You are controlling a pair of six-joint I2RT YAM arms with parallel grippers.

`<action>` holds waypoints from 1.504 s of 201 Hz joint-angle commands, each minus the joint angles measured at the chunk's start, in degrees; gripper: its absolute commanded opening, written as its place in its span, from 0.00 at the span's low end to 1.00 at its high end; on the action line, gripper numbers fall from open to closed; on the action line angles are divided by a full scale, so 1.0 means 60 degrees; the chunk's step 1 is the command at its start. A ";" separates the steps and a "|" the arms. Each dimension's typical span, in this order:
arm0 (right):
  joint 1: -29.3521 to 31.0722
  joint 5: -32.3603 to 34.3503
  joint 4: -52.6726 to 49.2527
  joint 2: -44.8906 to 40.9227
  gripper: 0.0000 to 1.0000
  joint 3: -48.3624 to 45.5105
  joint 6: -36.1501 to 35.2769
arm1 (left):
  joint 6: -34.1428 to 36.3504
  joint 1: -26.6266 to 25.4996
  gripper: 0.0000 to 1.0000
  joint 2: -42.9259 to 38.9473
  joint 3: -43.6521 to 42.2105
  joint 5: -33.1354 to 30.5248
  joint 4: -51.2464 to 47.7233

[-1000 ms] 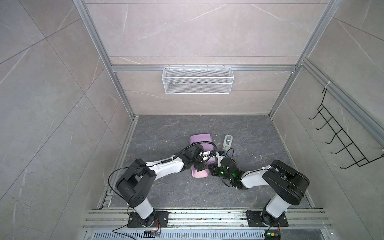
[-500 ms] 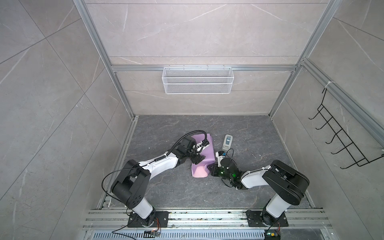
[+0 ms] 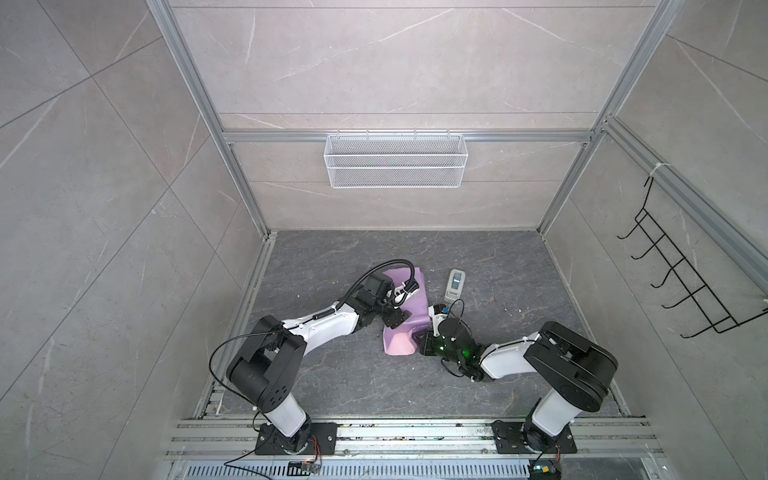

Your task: Wrap the gift box in paper

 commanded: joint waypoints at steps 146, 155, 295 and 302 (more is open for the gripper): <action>0.0324 0.0641 0.0410 0.0911 0.17 0.0854 -0.0017 | 0.0158 0.0012 0.76 0.0226 -0.0124 -0.0053 -0.0607; 0.0335 0.0684 0.0417 0.0965 0.17 0.0868 -0.0023 | 0.0158 0.0005 0.76 0.0229 -0.0113 -0.0051 -0.0616; 0.0197 0.0633 -0.0971 -0.0828 0.17 -0.0103 -0.0942 | 0.0145 0.0003 0.76 0.0286 -0.0006 -0.0133 -0.0712; 0.0143 0.0580 -0.1041 -0.0913 0.17 -0.0173 -0.0986 | 0.0140 0.0003 0.76 0.0289 -0.0002 -0.0134 -0.0709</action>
